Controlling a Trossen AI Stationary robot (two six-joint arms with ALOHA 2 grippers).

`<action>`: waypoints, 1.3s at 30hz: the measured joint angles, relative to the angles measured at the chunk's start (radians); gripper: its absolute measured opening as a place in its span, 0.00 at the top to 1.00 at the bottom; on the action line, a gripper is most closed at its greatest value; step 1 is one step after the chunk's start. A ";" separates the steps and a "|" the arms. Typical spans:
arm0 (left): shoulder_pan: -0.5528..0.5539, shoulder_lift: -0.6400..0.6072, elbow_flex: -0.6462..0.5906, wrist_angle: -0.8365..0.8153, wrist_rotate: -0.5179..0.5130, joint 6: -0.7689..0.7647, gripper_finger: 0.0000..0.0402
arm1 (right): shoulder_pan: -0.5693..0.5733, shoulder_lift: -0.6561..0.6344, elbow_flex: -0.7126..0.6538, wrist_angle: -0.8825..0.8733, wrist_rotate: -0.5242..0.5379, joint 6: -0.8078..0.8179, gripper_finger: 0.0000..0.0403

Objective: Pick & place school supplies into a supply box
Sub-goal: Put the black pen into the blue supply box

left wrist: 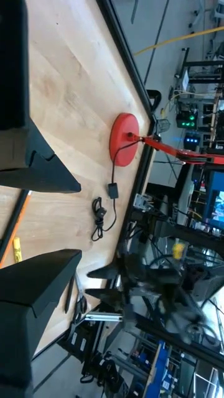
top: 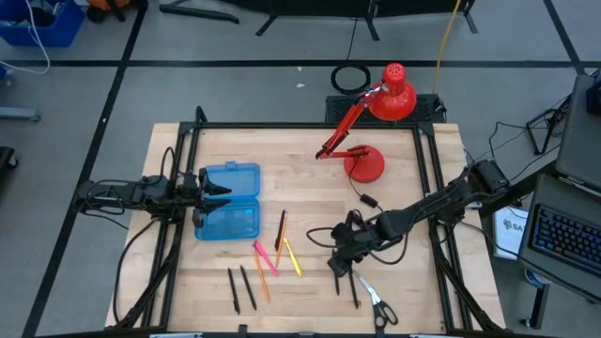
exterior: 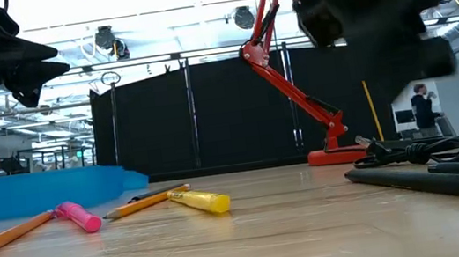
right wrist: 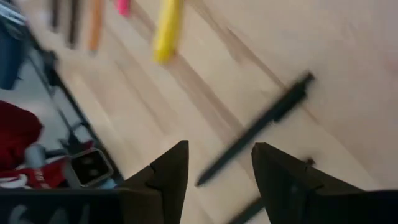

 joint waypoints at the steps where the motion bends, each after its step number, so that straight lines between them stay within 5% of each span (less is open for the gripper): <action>1: 0.000 0.000 0.000 -0.003 0.000 0.000 0.60 | 0.000 0.018 0.000 -0.007 -0.019 0.016 0.59; 7: 0.000 0.000 0.000 -0.009 0.000 0.005 0.60 | -0.004 0.099 0.000 0.021 -0.102 0.060 0.59; 23: 0.000 0.000 0.000 -0.020 0.000 0.002 0.60 | -0.008 0.126 0.004 0.050 -0.044 0.073 0.61; 39: 0.000 0.000 -0.001 -0.036 0.000 0.002 0.60 | -0.006 0.262 0.221 -0.221 0.006 0.004 0.61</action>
